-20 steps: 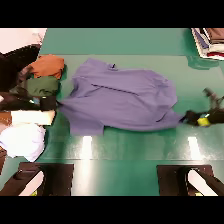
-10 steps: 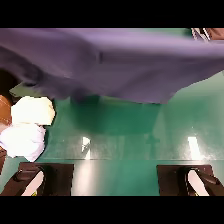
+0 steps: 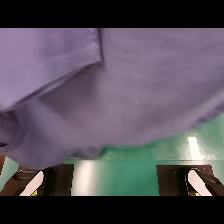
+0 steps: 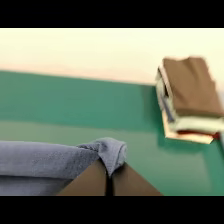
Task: Fold the shirts.
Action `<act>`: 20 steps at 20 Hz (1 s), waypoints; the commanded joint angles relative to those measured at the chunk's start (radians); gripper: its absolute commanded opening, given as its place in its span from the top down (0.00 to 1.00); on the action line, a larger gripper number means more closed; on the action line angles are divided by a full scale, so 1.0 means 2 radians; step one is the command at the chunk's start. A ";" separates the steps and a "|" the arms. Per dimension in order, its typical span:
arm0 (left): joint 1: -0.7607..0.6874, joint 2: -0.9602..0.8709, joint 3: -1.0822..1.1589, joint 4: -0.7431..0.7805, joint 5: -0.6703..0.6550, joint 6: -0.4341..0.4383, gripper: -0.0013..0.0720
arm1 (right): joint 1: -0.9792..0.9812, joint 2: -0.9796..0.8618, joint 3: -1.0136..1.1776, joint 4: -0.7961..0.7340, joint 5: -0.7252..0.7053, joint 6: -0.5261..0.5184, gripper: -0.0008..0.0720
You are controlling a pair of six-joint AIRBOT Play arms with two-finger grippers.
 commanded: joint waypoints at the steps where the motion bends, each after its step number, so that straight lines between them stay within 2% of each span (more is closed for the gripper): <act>1: 0.000 -0.051 -0.098 -0.008 -0.047 -0.002 0.95 | 0.004 -0.058 -0.067 0.017 0.042 0.006 0.97; 4: 0.000 -0.117 -0.189 -0.009 -0.049 0.006 0.95 | 0.030 -0.128 -0.162 0.016 0.054 0.006 0.97; 8: -0.006 -0.225 -0.249 -0.011 -0.011 0.025 0.95 | 0.076 -0.248 -0.233 -0.007 0.047 0.006 0.97; 10: -0.014 -0.282 -0.248 -0.012 0.043 0.039 0.95 | 0.087 -0.313 -0.216 -0.010 0.031 0.006 0.97; 13: -0.014 -0.348 -0.209 -0.031 0.113 0.038 0.95 | 0.087 -0.390 -0.144 0.000 -0.002 0.011 0.97; 18: -0.014 -0.393 -0.124 -0.020 0.127 0.038 0.95 | 0.087 -0.442 -0.027 0.007 -0.019 0.016 0.97; 20: -0.014 -0.392 -0.102 -0.019 0.105 0.039 0.95 | 0.087 -0.441 -0.003 0.004 -0.011 0.016 0.97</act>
